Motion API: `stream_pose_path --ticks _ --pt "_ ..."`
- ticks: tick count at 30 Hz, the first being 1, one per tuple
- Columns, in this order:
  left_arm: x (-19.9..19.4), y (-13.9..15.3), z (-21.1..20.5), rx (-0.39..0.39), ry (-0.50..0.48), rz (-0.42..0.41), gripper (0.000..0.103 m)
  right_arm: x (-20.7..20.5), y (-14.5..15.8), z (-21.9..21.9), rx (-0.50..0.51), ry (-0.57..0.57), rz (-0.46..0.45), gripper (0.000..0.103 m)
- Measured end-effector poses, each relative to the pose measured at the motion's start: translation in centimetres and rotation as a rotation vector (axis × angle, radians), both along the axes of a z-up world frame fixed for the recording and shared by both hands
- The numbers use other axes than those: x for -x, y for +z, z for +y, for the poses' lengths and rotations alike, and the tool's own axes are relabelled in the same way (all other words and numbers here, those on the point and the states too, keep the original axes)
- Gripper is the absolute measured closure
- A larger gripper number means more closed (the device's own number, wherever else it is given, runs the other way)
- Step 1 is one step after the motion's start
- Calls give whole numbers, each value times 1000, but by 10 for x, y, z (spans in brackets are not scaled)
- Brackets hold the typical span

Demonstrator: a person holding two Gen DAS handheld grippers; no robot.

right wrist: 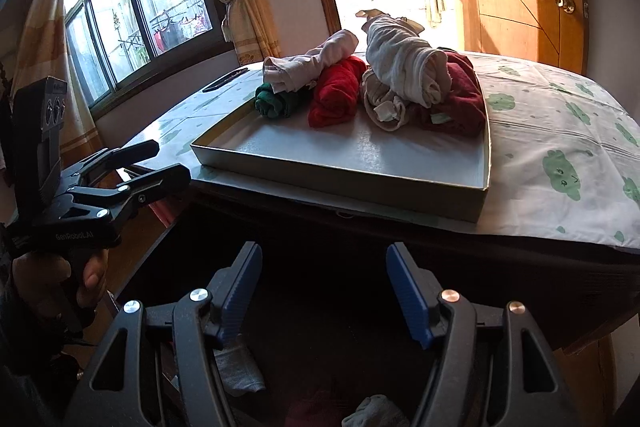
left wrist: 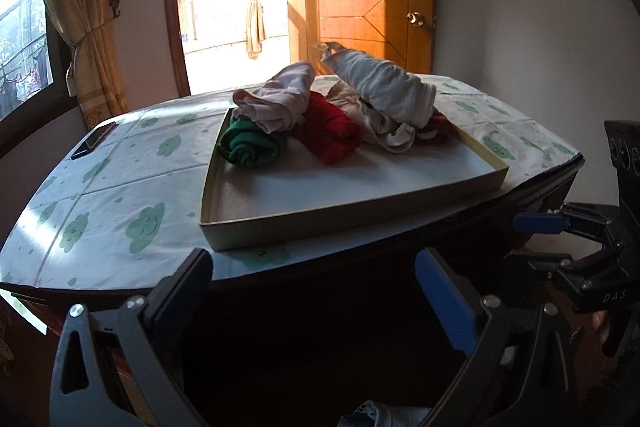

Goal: Take underwear out of drawer
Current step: 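Withdraw both open tools from the tray and move them down into the drawer, then grasp the beige sock with the right tool while the left tool grasps the red knit sock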

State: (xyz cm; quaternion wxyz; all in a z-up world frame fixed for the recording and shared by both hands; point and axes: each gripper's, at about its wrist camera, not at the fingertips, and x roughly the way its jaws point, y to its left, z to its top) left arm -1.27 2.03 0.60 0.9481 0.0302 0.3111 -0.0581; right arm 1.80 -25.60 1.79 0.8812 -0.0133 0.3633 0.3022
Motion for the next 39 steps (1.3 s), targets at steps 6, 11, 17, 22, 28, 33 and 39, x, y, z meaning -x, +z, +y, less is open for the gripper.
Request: stream_pose_path --ticks 6,11,17,22,28,33,39 --pt "10 -23 -1 -64 -30 66 0 10 -26 -9 104 30 54 36" --pt "15 -36 -1 -108 -48 121 0 13 -42 -19 161 44 110 36" --pt "20 -48 0 -149 -67 160 0 16 -58 -22 306 99 162 36" --pt "19 -56 4 -151 -74 198 0 16 -63 -20 413 182 211 36" --pt "19 -60 5 -168 -90 226 0 19 -76 -8 548 303 262 36" --pt "20 -62 6 -185 -100 242 0 18 -90 2 609 348 294 37" --pt "20 -63 10 -178 -100 261 0 15 -107 8 665 382 348 47"
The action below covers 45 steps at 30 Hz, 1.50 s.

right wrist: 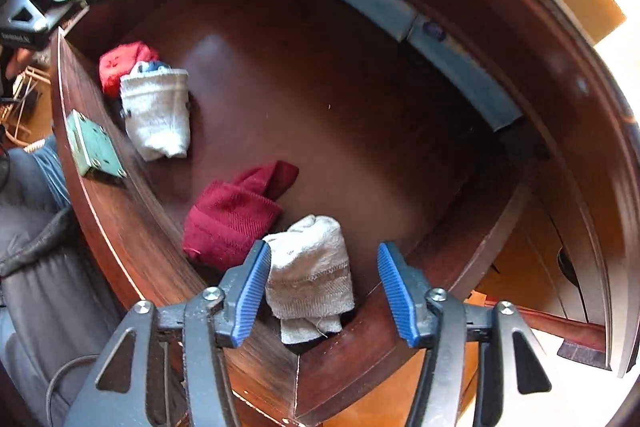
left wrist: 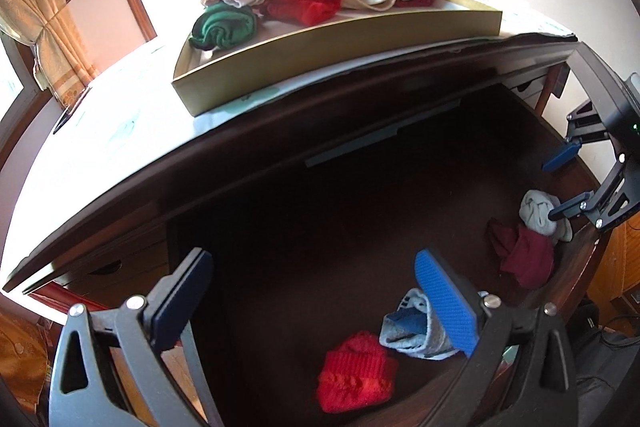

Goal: Take underwear out of drawer
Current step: 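Grasp the beige sock with the right tool while the left tool grasps the red knit sock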

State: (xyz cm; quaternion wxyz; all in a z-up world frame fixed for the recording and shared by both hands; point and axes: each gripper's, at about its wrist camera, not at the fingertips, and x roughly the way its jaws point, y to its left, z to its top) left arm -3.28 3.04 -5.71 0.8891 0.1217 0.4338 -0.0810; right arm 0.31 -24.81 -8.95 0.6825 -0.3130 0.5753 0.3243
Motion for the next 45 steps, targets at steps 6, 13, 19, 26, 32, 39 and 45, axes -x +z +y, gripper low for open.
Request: stream_pose_path --ticks 6,13,19,26,32,39,45 --pt "1 -5 0 6 -29 55 0 -3 -15 5 29 12 44 49" --pt "4 -14 2 15 -56 118 0 -12 -30 14 29 9 80 53" --pt "7 -23 9 2 -48 165 0 -1 -29 17 32 35 62 64" --pt "8 -30 19 7 -46 221 0 13 -29 29 57 66 14 75" --pt "10 -36 24 -17 -58 258 0 24 -7 42 -13 24 -153 84" --pt "8 -44 19 -29 -95 354 3 15 7 45 -180 -65 -165 84" --pt "-2 -57 11 -58 -105 454 6 6 -5 55 -248 -79 -135 84"
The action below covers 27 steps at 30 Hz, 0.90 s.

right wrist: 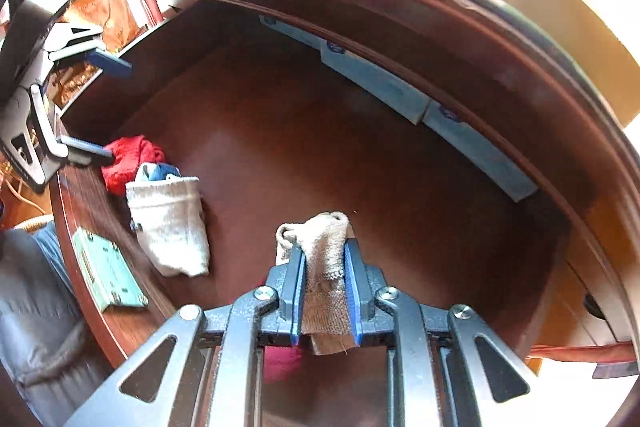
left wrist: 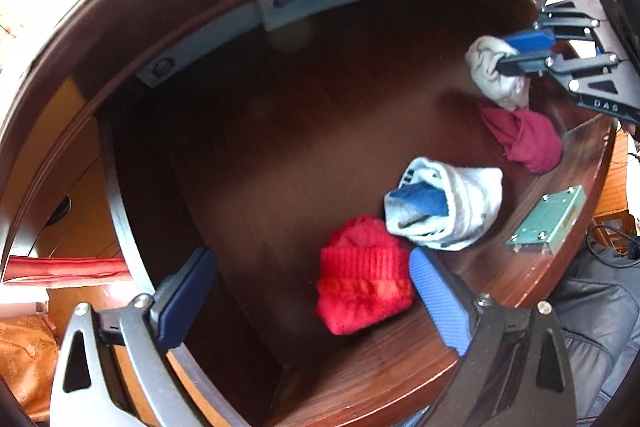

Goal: Take underwear out of drawer
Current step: 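Grasp the beige sock with the right tool while the left tool grasps the red knit sock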

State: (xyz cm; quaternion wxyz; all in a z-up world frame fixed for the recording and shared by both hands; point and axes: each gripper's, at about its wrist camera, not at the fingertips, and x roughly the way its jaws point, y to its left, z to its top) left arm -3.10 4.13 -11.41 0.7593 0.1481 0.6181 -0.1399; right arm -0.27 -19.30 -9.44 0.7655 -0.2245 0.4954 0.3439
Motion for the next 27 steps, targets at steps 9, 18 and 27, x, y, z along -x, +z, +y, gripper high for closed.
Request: stream_pose_path --ticks 9,18,27 --pt "-10 -14 -12 40 -27 113 28 -17 0 -9 -75 -30 37 84" --pt "-22 -22 -16 58 -49 187 50 -20 4 -18 -85 -29 45 84" --pt "-61 -45 -14 46 6 382 48 -23 2 -18 -103 -22 58 83"
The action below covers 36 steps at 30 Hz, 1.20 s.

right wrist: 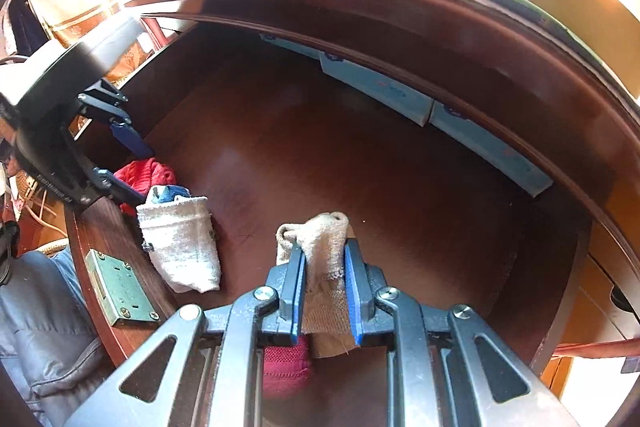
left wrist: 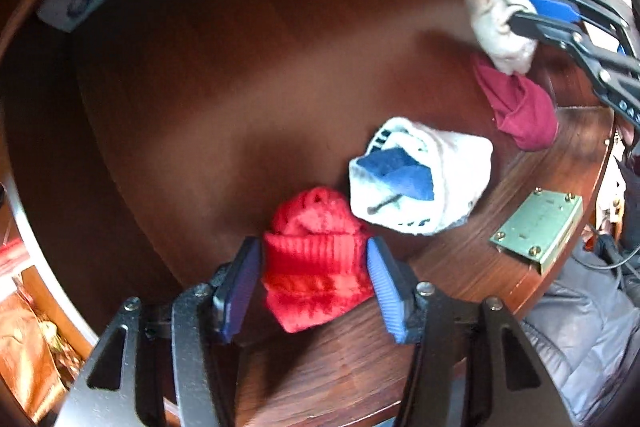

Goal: Take underwear out of drawer
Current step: 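Grasp the beige sock with the right tool while the left tool grasps the red knit sock, then lift the beige sock with the right tool while the left tool lifts the red sock toward the tray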

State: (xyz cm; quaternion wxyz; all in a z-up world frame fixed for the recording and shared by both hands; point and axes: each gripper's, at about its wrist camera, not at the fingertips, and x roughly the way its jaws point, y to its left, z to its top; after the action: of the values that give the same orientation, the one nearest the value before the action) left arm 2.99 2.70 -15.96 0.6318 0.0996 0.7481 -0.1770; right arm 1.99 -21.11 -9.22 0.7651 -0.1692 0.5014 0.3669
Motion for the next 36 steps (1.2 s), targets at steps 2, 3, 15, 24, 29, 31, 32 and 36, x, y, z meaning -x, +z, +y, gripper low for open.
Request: stream_pose_path --ticks 2,3,15,24,29,31,32,36 --pt "-5 -3 0 0 -1 14 48 -1 0 -1 -3 1 2 83" --pt "-5 -4 0 0 -7 15 52 -2 0 -1 -6 1 4 83" --pt "9 18 6 69 -25 -169 77 0 9 -11 -53 -14 -34 83" --pt "29 39 40 129 115 -376 79 8 17 -23 -107 -11 -71 83" --pt "53 49 31 161 183 -483 79 13 24 -31 -127 -17 -93 83" --pt "56 58 38 164 202 -523 79 14 27 -33 -141 -23 -100 83" --pt "55 60 35 162 206 -543 79 15 28 -35 -149 -26 -103 83" --pt "57 68 31 171 220 -604 79 16 31 -41 -175 -42 -110 84"
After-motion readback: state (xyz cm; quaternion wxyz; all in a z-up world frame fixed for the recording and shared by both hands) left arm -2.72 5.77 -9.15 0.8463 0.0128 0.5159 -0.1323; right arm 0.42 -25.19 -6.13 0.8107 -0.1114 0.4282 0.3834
